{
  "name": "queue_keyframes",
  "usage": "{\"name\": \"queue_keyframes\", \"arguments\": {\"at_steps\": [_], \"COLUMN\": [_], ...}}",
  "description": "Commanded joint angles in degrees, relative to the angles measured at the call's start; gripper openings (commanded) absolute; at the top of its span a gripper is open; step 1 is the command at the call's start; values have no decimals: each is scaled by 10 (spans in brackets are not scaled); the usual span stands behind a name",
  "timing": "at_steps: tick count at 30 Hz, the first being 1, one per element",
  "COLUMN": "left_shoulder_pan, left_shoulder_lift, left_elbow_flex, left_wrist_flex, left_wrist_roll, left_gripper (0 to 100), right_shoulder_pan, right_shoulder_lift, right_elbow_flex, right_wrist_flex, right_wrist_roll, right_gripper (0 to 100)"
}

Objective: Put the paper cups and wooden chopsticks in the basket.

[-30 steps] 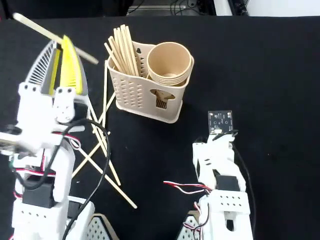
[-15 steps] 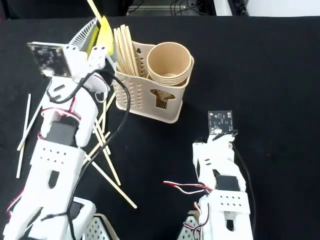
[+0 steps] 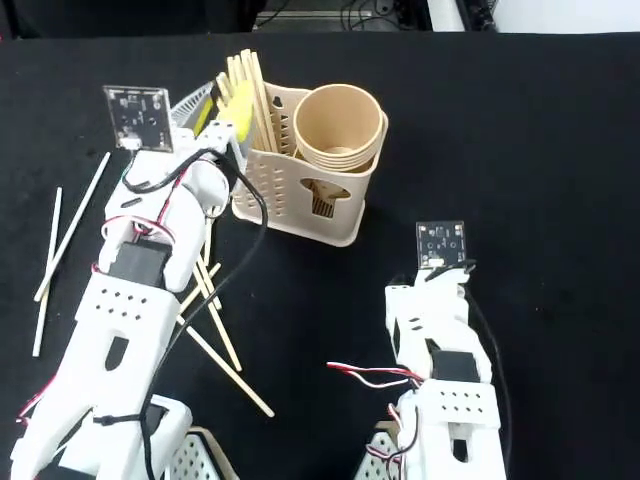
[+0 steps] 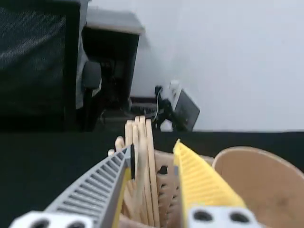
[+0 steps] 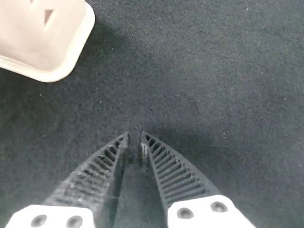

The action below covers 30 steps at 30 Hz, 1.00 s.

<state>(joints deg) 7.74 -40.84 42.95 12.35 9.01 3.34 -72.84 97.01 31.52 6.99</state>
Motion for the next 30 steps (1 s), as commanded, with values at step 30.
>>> {"name": "queue_keyframes", "arguments": {"at_steps": [30], "left_shoulder_pan": [-412], "left_shoulder_lift": [691], "left_elbow_flex": [-668], "left_wrist_flex": [620], "left_wrist_roll": [-394], "left_gripper": [213], "right_shoulder_pan": [-8], "right_shoulder_lift": [-8], "right_elbow_flex": [0], "right_wrist_flex": [3], "right_wrist_roll": [6], "right_gripper": [40]}}
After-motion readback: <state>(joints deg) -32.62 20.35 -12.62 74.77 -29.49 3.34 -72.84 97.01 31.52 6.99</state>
